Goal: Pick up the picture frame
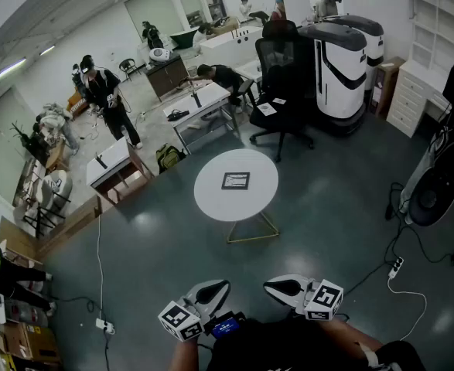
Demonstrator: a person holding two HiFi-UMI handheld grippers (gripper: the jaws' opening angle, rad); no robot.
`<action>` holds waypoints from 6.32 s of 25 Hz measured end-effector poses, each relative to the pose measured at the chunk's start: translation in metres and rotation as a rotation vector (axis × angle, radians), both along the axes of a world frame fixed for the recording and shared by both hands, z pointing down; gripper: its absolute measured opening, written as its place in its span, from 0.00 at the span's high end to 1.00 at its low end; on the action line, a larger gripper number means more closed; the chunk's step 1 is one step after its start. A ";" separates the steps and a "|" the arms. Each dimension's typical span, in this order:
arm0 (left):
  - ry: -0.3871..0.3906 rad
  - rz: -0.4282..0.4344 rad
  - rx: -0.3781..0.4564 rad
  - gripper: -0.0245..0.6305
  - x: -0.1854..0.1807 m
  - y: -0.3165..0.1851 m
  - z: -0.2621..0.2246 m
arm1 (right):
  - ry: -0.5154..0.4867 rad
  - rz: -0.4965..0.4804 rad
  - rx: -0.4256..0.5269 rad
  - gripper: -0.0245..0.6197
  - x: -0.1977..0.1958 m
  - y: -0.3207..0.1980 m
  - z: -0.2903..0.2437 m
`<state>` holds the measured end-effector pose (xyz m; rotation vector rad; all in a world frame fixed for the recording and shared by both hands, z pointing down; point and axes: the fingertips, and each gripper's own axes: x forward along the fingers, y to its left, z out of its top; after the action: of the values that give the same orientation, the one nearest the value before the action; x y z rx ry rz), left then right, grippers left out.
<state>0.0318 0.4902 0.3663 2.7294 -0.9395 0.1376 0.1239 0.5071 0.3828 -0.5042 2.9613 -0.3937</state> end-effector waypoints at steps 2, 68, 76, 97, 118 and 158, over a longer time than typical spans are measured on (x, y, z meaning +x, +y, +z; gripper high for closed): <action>-0.012 0.039 -0.004 0.96 0.006 0.003 0.000 | 0.011 0.021 -0.019 0.96 0.004 0.001 -0.001; 0.003 0.092 0.058 0.96 -0.066 -0.210 -0.062 | -0.005 0.142 -0.070 0.96 -0.059 -0.240 -0.024; -0.016 0.058 0.032 0.96 -0.031 -0.255 -0.052 | -0.004 0.096 -0.119 0.96 -0.032 -0.288 0.001; 0.020 -0.011 -0.030 0.96 -0.063 -0.333 -0.018 | 0.042 0.064 -0.179 0.96 -0.052 -0.367 0.032; 0.076 0.037 -0.061 0.96 -0.189 -0.568 -0.014 | 0.109 0.204 -0.272 0.96 -0.145 -0.571 0.031; -0.169 0.099 -0.649 0.83 -0.182 -0.722 0.379 | 0.311 0.477 -0.672 0.80 -0.114 -0.718 0.356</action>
<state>-0.1500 -0.2316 0.7455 2.1765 -0.6465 0.5880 0.0102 -0.2113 0.7391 -1.4083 2.7619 -1.3528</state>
